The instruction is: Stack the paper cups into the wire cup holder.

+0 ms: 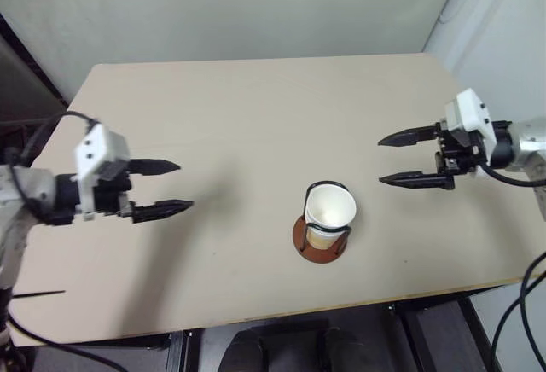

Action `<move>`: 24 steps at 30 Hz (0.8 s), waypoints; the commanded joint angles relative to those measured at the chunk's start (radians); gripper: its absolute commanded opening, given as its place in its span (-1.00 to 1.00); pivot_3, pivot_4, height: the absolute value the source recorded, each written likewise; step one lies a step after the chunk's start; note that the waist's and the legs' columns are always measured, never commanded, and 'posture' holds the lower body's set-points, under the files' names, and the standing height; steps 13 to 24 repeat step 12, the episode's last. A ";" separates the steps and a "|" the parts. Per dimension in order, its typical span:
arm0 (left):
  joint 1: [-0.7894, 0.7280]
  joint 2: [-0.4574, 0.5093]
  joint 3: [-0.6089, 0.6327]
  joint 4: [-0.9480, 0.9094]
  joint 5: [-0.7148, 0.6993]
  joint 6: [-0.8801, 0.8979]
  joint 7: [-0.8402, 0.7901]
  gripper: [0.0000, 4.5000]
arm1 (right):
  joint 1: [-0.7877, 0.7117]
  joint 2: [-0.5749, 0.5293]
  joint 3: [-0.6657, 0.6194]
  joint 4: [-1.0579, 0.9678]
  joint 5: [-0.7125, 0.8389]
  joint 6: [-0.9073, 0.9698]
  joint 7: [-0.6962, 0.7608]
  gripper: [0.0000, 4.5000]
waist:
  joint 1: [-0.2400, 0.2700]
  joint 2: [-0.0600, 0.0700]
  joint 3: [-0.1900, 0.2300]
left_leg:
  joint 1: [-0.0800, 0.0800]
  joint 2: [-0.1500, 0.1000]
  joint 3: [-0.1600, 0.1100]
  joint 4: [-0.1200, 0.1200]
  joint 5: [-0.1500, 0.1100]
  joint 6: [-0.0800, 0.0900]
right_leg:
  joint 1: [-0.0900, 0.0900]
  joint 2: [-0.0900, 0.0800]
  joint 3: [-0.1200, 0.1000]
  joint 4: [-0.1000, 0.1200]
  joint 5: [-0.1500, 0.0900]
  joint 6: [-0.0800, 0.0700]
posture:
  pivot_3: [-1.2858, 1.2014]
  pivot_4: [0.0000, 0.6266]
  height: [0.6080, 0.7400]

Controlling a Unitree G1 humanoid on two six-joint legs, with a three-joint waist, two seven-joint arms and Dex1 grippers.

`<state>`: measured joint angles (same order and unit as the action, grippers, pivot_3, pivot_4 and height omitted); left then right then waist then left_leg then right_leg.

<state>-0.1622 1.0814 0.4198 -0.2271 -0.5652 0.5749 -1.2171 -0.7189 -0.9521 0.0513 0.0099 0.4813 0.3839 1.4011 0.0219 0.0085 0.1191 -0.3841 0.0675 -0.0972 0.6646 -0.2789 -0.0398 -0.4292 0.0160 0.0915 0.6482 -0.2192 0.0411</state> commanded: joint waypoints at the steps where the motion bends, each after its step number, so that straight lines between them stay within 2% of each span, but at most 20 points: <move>1: 0.052 -0.013 0.096 -0.100 -0.037 0.038 0.047 0.86 | -0.058 0.019 0.011 0.043 -0.031 -0.045 0.039 0.58 | 0.001 0.000 0.000 | 0.000 0.000 0.000 0.000 0.000 0.001 | 0.000 0.000 -0.001 0.000 0.000 -0.001 | 0.03 -0.52 1.00; 4: 0.097 -0.023 0.123 -0.152 -0.044 0.064 0.087 0.86 | -0.099 0.043 0.027 0.099 -0.060 -0.072 0.062 0.58 | -0.002 0.000 0.000 | 0.002 0.000 0.000 0.000 -0.003 0.005 | 0.000 0.000 -0.001 0.001 0.001 -0.011 | 0.03 -0.52 1.00; 9: 0.163 -0.029 0.190 -0.191 -0.057 0.087 0.111 0.86 | -0.117 0.057 0.031 0.131 -0.086 -0.092 0.077 0.58 | -0.011 0.000 0.000 | 0.003 0.001 0.000 0.000 0.001 0.000 | 0.000 0.000 -0.002 0.000 0.004 -0.017 | 0.03 -0.52 1.00; 24: 0.160 -0.018 0.192 -0.185 -0.053 0.085 0.119 0.86 | -0.115 0.054 0.026 0.143 -0.098 -0.101 0.081 0.58 | -0.011 0.000 0.000 | 0.003 0.001 0.000 0.000 0.004 -0.003 | 0.000 0.000 -0.002 0.000 0.005 -0.019 | 0.03 -0.52 1.00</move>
